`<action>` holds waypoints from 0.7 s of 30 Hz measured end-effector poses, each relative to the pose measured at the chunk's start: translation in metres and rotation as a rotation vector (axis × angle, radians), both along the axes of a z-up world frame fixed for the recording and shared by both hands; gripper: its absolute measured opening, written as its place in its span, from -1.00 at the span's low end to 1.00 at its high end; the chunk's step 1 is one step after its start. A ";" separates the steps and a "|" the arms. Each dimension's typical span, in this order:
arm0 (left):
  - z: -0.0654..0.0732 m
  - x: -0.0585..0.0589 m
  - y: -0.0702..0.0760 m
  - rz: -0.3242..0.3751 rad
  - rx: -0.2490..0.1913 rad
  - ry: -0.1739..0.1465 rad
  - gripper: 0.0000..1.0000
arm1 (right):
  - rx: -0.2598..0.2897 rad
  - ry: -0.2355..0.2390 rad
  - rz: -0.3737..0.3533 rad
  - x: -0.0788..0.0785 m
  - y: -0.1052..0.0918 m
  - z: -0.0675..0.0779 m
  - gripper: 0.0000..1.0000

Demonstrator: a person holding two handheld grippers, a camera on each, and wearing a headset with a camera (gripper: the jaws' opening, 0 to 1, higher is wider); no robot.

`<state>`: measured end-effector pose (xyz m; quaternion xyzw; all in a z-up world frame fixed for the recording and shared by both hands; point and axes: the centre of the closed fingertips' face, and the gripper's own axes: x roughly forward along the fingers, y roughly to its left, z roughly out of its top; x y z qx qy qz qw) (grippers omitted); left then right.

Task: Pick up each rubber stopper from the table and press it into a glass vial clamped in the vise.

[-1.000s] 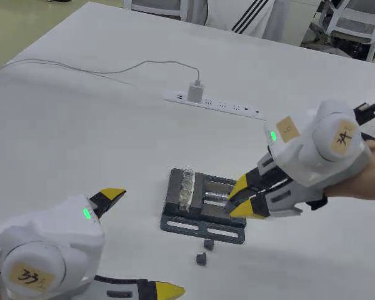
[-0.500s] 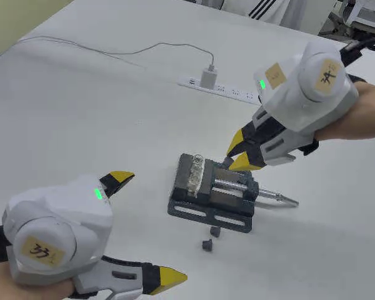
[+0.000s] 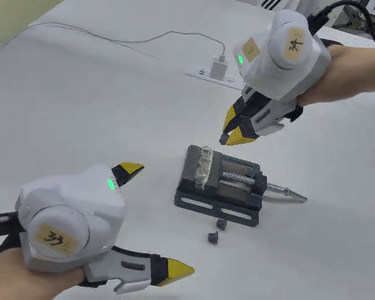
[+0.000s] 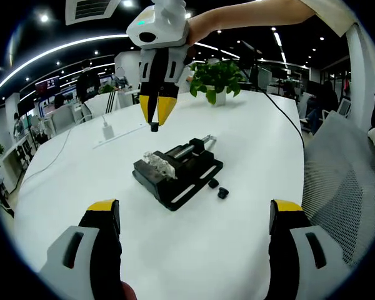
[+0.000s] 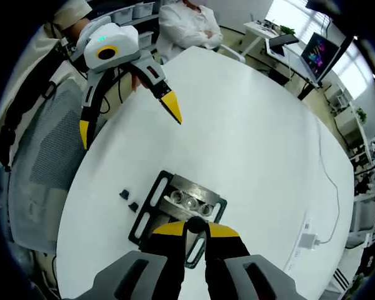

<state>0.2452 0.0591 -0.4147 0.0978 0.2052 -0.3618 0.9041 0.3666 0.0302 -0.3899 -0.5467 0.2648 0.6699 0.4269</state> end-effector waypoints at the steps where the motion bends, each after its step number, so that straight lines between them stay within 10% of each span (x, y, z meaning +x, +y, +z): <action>1: 0.000 0.000 0.000 0.000 -0.001 0.001 0.98 | -0.007 0.003 0.006 -0.001 0.001 -0.001 -0.87; 21: -0.006 -0.001 0.004 0.008 -0.005 0.026 0.97 | -0.108 0.025 0.021 0.013 0.014 -0.037 -0.88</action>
